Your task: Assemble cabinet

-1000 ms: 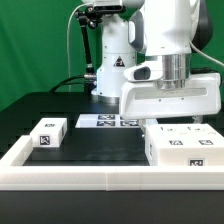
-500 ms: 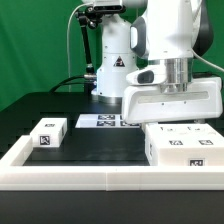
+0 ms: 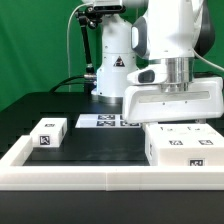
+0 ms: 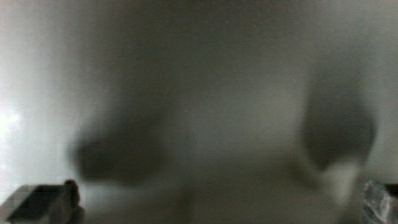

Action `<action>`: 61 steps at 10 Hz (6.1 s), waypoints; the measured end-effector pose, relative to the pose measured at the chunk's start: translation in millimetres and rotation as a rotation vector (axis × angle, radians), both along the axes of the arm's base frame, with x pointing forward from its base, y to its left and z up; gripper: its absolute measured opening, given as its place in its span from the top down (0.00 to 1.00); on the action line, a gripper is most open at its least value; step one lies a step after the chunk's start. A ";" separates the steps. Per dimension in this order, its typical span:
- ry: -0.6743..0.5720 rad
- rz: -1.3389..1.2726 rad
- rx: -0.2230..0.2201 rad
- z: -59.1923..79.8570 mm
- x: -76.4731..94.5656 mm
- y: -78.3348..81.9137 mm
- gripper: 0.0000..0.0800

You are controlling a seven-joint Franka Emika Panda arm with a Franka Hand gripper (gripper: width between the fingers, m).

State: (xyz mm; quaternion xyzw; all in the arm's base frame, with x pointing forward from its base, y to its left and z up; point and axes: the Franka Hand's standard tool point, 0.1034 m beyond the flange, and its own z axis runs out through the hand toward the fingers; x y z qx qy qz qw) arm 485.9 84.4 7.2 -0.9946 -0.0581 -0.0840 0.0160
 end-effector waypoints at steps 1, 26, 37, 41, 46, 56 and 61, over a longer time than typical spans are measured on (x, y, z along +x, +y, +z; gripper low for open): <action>0.000 0.001 0.000 0.1 0.3 0.2 0.00; 0.009 0.006 -0.021 15.0 2.1 -14.3 0.73; 0.079 0.016 -0.022 56.5 2.9 -16.1 0.73; 0.110 0.010 -0.018 81.7 9.7 -11.5 0.73; 0.122 0.010 -0.019 84.7 9.6 -13.1 0.73; 0.173 0.013 -0.016 119.5 34.0 -6.8 0.77; 0.187 0.017 -0.017 128.3 50.1 -5.8 0.81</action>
Offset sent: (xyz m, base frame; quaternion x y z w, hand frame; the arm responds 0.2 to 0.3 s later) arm 0.0000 0.0000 0.0000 0.0000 0.0000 0.0000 1.0000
